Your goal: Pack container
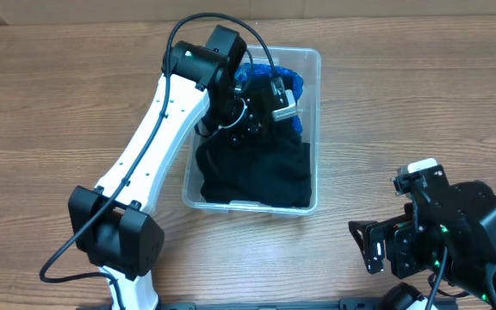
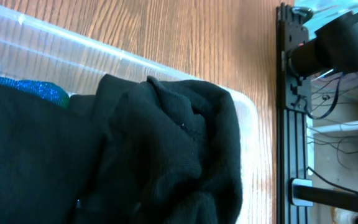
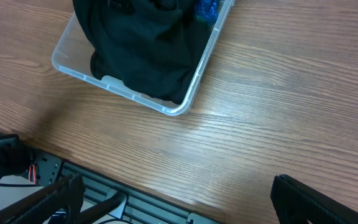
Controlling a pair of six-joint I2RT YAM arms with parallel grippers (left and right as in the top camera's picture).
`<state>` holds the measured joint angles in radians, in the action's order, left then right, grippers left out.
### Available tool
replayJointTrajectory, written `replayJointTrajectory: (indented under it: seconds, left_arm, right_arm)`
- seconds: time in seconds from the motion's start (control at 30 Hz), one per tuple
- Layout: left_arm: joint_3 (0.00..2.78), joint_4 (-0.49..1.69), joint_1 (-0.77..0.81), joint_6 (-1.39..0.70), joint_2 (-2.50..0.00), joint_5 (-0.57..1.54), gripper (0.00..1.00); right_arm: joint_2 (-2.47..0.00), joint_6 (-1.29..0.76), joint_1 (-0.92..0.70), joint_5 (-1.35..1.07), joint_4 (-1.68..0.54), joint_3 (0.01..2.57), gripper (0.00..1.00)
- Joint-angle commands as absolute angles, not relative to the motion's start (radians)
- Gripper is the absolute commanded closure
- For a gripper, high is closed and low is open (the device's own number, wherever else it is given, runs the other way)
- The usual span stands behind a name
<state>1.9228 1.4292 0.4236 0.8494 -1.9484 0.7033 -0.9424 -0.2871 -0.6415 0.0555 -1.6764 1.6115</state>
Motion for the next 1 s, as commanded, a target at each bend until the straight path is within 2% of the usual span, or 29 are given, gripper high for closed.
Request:
replayJointTrajectory:
  seconds: [0.0,0.03,0.07,0.17,0.3,0.37,0.67,0.83,0.97]
  left_arm:
    - [1.92,1.42,0.414,0.873,-1.975,0.632,0.61]
    - [1.923,1.413,0.413,0.854,-1.972,0.631,0.15]
    - [1.93,1.408,0.412,0.828,-1.967,0.626,0.0]
    - [2.006,1.414,0.413,0.73,-1.942,0.577,0.0]
    - [2.222,1.391,0.413,0.412,-1.888,0.292,0.0]
    - [2.311,1.406,0.413,0.315,-1.846,0.226,0.0]
    - [2.327,1.689,0.413,0.26,-1.431,0.165,0.0]
    - [2.318,1.689,0.413,0.038,-1.321,0.162,0.0]
    - [2.318,1.689,0.413,0.037,-1.289,0.161,0.0]
  right_arm:
    - [-0.938,-0.284,-0.641,0.058,-1.673,1.615,0.0]
    - [-0.938,-0.284,-0.641,0.058,-1.673,1.615,0.0]
    - [-0.938,-0.284,-0.641,0.058,-1.673,1.615,0.0]
    - [-0.938,-0.284,-0.641,0.058,-1.673,1.615,0.0]
    - [-0.938,-0.284,-0.641,0.058,-1.673,1.615,0.0]
    - [-0.938,-0.284,-0.641,0.058,-1.673,1.615,0.0]
    - [-0.938,-0.284,-0.641,0.058,-1.673,1.615,0.0]
    - [-0.938,-0.284,-0.641,0.058,-1.673,1.615,0.0]
    - [-0.938,-0.284,-0.641,0.058,-1.673,1.615,0.0]
